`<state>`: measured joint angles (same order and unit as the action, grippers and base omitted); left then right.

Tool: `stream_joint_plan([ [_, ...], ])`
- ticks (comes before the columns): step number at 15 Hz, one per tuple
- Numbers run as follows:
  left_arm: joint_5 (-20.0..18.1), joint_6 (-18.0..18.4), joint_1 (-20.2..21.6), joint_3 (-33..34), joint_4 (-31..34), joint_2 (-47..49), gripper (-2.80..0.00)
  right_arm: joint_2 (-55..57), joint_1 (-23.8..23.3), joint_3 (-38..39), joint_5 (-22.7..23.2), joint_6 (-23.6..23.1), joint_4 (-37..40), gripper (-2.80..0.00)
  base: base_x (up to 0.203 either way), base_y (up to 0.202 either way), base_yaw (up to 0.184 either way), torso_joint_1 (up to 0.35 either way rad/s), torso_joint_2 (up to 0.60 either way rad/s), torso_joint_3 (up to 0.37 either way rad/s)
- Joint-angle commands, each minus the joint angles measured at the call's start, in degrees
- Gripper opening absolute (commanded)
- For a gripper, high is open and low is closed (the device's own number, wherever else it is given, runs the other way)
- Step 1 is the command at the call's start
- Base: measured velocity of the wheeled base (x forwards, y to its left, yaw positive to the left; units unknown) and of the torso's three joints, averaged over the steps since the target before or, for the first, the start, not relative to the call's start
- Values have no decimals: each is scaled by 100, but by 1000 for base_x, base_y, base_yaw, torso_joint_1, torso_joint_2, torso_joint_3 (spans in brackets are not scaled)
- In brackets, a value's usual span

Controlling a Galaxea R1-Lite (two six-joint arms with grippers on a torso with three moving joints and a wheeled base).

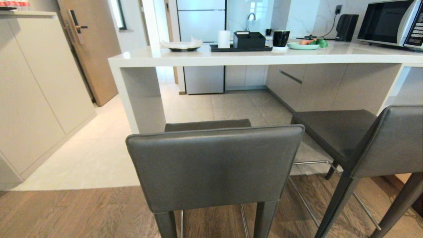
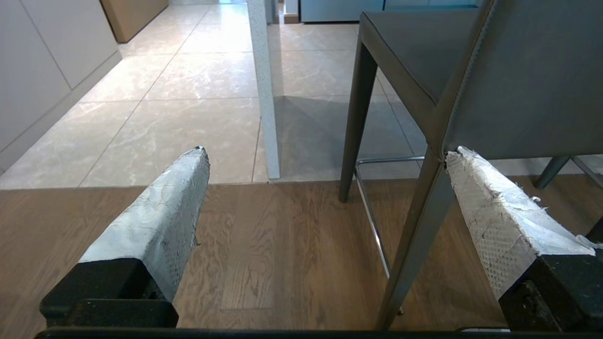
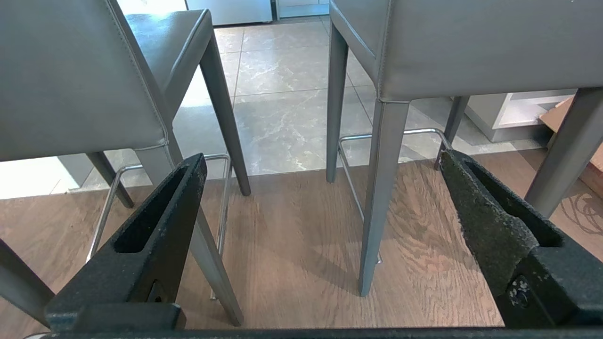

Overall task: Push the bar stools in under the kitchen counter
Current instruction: Push the gray chair back under the dining table

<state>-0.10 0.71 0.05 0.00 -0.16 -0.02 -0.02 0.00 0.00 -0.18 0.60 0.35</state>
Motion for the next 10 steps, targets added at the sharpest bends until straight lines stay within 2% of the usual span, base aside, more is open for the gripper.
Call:
stream_joint_plan([
  [1,1,0,-2,9,-2,2,0,2,0,9,1,-7,-7,0,0,0,0,0,0,0],
  [4,1,8,4,7,-2,2,0,2,0,9,1,2,-9,0,0,0,0,0,0,0],
  [5,1,13,4,0,-2,2,0,2,0,9,1,2,-9,-280,0,0,0,0,0,0],
  [10,1,-62,4,9,-11,2,0,2,0,9,1,11,0,-280,0,0,0,0,0,0],
])
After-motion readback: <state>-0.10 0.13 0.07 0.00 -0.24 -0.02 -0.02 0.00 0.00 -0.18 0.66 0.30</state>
